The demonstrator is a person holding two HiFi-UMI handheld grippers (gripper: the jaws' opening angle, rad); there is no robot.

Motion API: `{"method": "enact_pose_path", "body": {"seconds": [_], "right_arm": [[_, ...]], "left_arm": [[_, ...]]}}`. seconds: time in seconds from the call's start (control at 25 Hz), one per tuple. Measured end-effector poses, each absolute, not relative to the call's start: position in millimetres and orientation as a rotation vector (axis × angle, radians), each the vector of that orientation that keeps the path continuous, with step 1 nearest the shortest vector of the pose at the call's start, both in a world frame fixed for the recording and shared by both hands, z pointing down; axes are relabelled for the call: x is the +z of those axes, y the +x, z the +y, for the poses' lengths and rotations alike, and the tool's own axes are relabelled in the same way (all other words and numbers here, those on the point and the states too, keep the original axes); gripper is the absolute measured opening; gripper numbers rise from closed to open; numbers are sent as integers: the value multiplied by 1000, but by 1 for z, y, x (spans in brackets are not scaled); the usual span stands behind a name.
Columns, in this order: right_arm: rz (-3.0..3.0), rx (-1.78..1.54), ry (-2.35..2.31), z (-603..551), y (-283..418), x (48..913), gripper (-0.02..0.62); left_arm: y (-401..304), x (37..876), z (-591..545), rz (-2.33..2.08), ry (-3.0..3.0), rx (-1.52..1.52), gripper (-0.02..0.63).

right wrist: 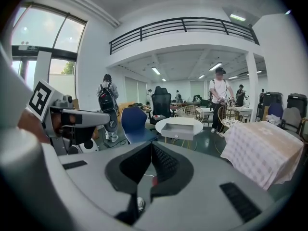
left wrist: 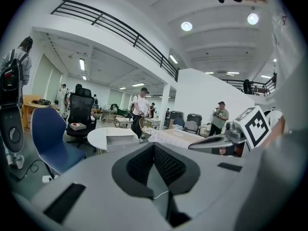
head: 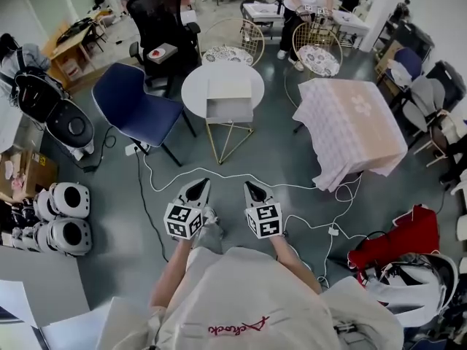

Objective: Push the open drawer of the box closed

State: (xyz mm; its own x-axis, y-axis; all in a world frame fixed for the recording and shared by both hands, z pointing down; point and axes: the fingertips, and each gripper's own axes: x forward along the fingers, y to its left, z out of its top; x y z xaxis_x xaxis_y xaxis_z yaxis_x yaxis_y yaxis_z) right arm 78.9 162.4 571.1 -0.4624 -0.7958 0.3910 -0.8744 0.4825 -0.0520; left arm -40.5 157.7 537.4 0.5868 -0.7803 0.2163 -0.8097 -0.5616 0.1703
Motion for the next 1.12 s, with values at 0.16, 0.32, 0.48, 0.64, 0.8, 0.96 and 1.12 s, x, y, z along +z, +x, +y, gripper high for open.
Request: {"method": "enact_pose_path", "body": {"seconds": [0.16,0.32,0.48,0.64,0.8,0.96,1.12], "right_arm": [[-2415,335,1406,141,74,572,17],[-2395,328,1419,113,74,576,17],[-2374,331,1417,82,71,580,17],[-2353,338,1401,51,64,587,17],[-2327,336,1389,18,60,597,17],[-2300,358,1425,-21,60,596,17],[-2283,373,1457,-63,51,588,17]], "left_arm": [[-42,545,137,-1300,2567,172,12],[-39,548,107,-1272,2581,166,12],[-39,550,72,-1248,2589,164,12],[-43,559,36,-1231,2580,162,12],[-47,568,-1,-1209,2566,156,12],[-48,567,-40,-1170,2570,161,12],[-58,558,-81,-1147,2583,170,12]]}}
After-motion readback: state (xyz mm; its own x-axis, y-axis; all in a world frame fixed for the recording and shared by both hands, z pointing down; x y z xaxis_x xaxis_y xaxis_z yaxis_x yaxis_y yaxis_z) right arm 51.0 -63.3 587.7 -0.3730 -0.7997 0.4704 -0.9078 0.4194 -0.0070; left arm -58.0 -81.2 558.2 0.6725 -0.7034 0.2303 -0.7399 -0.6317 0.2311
